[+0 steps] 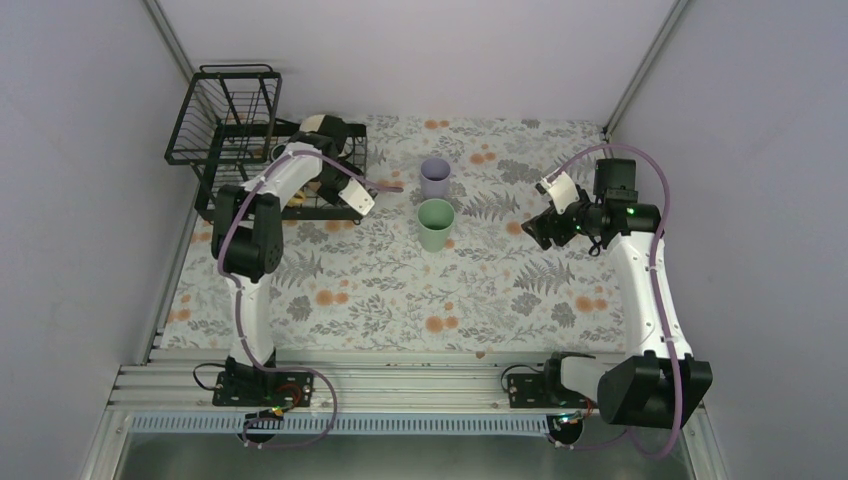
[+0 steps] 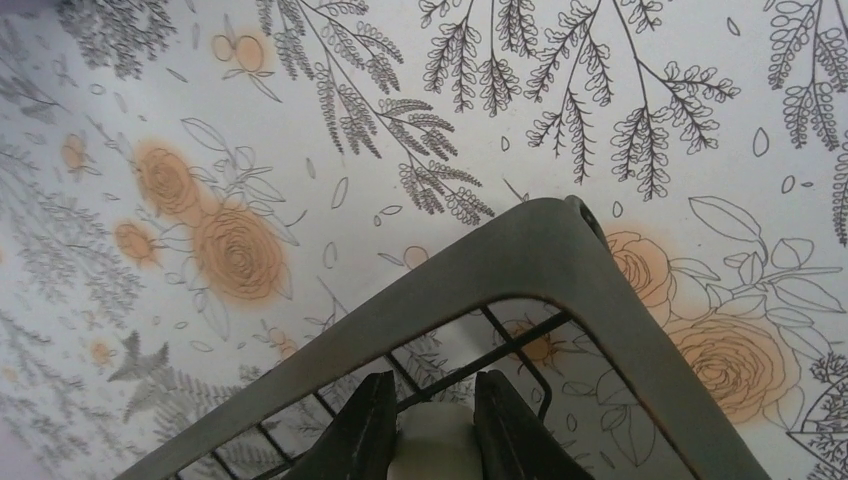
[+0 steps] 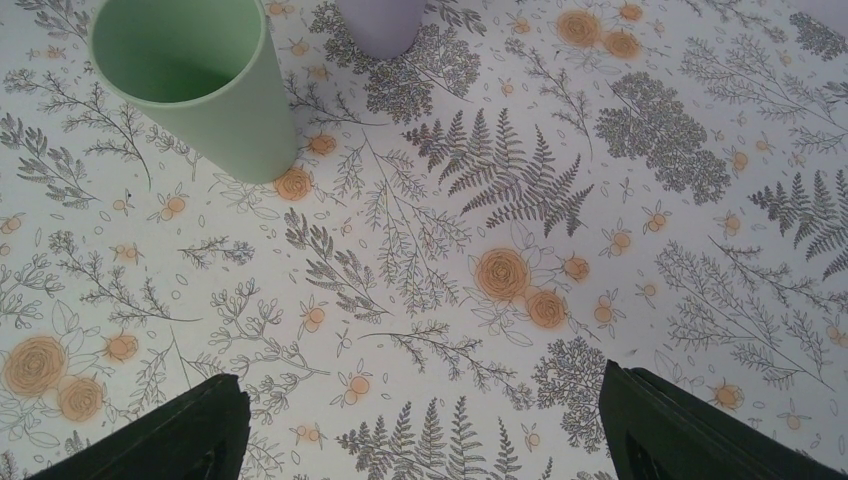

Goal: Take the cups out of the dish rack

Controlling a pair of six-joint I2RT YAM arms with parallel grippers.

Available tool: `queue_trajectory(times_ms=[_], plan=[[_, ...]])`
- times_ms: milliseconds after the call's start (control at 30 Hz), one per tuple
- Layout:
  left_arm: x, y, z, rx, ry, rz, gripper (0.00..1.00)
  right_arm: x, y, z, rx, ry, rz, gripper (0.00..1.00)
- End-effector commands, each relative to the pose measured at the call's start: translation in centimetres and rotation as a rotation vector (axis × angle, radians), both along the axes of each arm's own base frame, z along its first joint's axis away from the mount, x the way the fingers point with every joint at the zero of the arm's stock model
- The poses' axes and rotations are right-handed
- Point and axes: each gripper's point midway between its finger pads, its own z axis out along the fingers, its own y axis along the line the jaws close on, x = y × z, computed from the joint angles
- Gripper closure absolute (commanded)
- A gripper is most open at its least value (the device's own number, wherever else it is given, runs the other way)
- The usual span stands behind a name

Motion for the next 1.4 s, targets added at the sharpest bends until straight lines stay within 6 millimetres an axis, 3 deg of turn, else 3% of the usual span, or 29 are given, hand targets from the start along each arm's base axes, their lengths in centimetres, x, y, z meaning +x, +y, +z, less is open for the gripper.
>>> queue_trajectory(times_ms=[0,233,400,533,733,967,1133,1367], plan=[[-0.7,0.4,-1.3,0.037,0.072,0.021,0.97,0.2,0.4,0.3,0.007,-0.011,0.014,0.1],[-0.5,0.4,-0.9,0.054,0.077,0.044,0.98,0.1,0.5,0.5,0.01,-0.015,0.016,0.09],[0.2,0.2,1.5,0.046,0.067,0.075,0.98,0.1,0.6,0.3,0.02,-0.01,0.018,0.09],[1.2,-0.1,5.0,0.022,0.017,0.092,0.98,0.3,0.8,0.8,0.037,-0.017,0.016,0.09],[1.7,-1.3,11.1,-0.072,-0.046,0.106,0.98,1.1,1.6,3.2,0.079,-0.102,0.05,0.1],[2.2,-1.5,14.5,-0.107,-0.106,0.124,0.98,2.0,3.2,5.5,0.171,-0.142,0.11,0.07],[2.3,-3.7,19.1,-0.331,-0.12,0.139,0.98,2.6,5.5,7.5,0.31,-0.201,0.221,0.02],[2.4,-4.4,23.4,-0.609,-0.109,0.191,0.98,5.4,8.8,8.6,0.468,-0.137,0.348,0.02]])
